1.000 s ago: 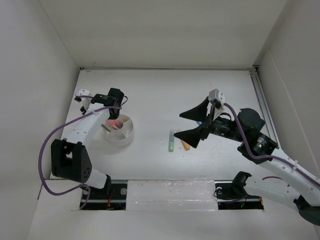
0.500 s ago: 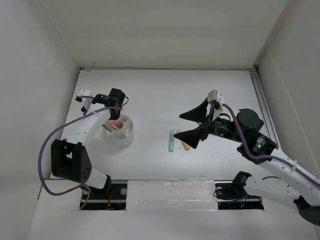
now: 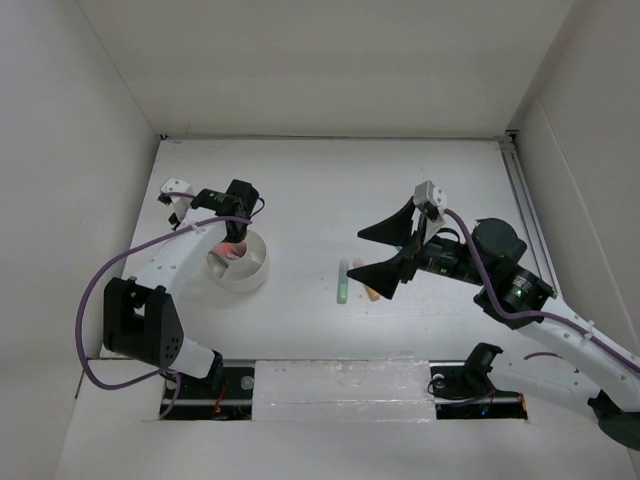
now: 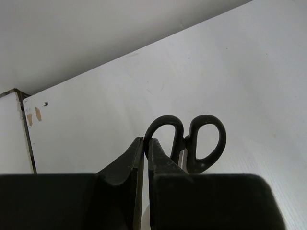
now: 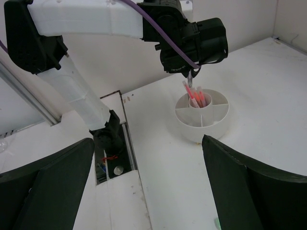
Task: Sort the stationery into containers
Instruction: Place the scissors in the storage box.
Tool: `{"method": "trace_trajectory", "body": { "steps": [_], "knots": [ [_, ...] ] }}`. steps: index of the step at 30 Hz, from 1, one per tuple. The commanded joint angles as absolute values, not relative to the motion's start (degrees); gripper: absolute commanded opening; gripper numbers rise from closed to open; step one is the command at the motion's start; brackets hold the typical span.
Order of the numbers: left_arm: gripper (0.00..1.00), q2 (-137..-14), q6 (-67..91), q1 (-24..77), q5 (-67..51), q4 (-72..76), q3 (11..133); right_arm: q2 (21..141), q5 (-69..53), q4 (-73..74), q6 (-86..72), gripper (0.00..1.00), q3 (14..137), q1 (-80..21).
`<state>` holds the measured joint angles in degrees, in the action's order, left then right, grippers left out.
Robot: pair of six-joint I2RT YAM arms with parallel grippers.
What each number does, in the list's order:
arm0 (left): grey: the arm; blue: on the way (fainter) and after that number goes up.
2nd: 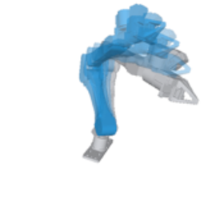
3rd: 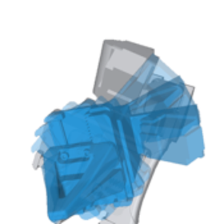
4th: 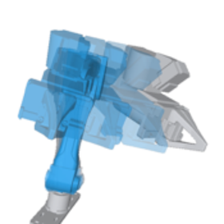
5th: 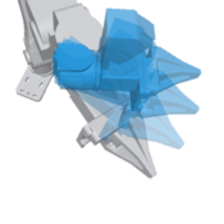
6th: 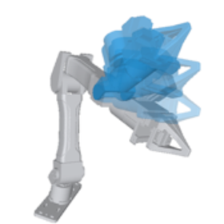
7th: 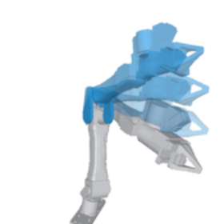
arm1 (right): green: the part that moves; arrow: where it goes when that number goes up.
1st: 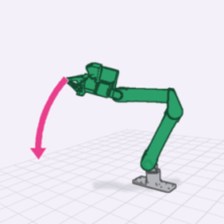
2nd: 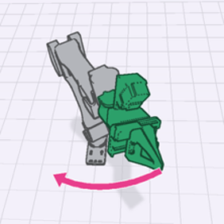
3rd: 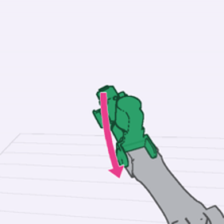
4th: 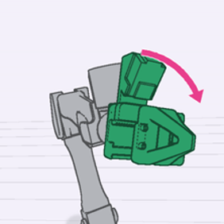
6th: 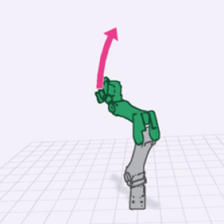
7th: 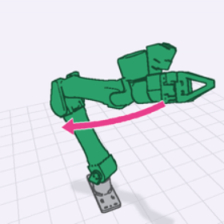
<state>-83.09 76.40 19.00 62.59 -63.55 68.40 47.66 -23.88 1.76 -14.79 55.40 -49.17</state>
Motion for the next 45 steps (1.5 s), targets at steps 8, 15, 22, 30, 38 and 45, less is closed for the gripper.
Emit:
{"method": "trace_trajectory", "body": {
  "steps": [8, 15, 22, 30, 38, 45],
  "knots": [
    [0.00, -83.8, 84.0, 20.9, 68.5, -64.2, 67.9, 47.0, -23.5, 0.4, -14.2, 1.00, 55.7, -49.6],
    [0.04, -85.0, 85.2, 20.9, 66.5, -64.2, 66.1, 47.0, -23.5, 0.4, -14.2, 1.00, 55.7, -49.6],
    [0.13, -84.5, 86.8, 20.9, 65.2, -64.2, 64.4, 47.0, -23.5, 0.4, -14.2, 1.00, 55.7, -49.6],
    [0.20, -83.7, 86.8, 21.6, 65.2, -64.2, 64.4, 47.0, -23.5, 0.4, -14.2, 1.00, 55.7, -49.6],
    [0.61, -74.2, 79.0, 21.6, 64.7, -59.0, 66.9, 48.9, -22.9, 0.4, -14.2, 1.00, 55.7, -49.6],
    [0.99, -71.2, 78.9, 21.6, 65.9, -64.2, 73.3, 51.8, -17.5, 0.4, -14.8, 1.00, 55.7, -49.6]
  ]
}}
